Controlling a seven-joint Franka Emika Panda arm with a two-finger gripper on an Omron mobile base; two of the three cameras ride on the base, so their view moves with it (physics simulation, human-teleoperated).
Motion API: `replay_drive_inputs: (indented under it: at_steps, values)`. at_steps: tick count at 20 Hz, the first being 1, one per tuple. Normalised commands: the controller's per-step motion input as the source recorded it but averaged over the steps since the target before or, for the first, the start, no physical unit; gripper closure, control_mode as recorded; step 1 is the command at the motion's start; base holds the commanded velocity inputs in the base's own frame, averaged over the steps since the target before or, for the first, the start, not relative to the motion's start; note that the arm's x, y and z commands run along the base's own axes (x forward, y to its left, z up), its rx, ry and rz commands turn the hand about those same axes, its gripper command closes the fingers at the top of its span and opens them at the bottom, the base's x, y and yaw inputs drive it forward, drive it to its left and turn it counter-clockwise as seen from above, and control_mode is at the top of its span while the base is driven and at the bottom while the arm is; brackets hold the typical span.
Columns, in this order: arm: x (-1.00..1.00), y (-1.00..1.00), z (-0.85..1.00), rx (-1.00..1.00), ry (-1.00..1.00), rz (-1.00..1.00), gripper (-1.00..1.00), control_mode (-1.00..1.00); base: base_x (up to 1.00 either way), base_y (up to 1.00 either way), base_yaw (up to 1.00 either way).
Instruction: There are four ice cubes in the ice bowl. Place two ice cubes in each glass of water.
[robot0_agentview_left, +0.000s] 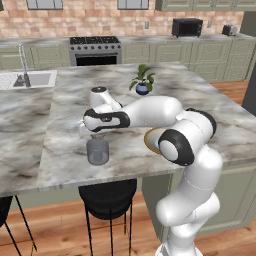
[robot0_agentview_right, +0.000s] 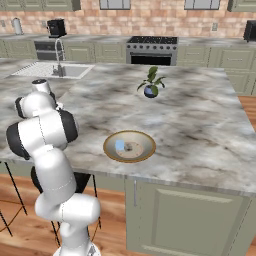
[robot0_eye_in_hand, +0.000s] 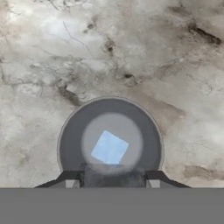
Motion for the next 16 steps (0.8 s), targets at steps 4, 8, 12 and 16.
replay_drive_inputs:
  at_steps: [4,8,12,16]
  values:
    - [-0.01,0.00,-0.11,0.00,-0.02,0.00,1.00,-1.00,0.00,0.00,0.00]
    - [-0.03,0.00,-0.15,0.00,0.00,0.00,1.00,-1.00,0.00,0.00,0.00]
    - [0.00,0.03,-0.15,0.00,0.00,0.00,1.00,-1.00,0.00,0.00,0.00]
    - [0.00,0.06,-0.21,0.00,0.00,0.00,1.00,-1.00,0.00,0.00,0.00]
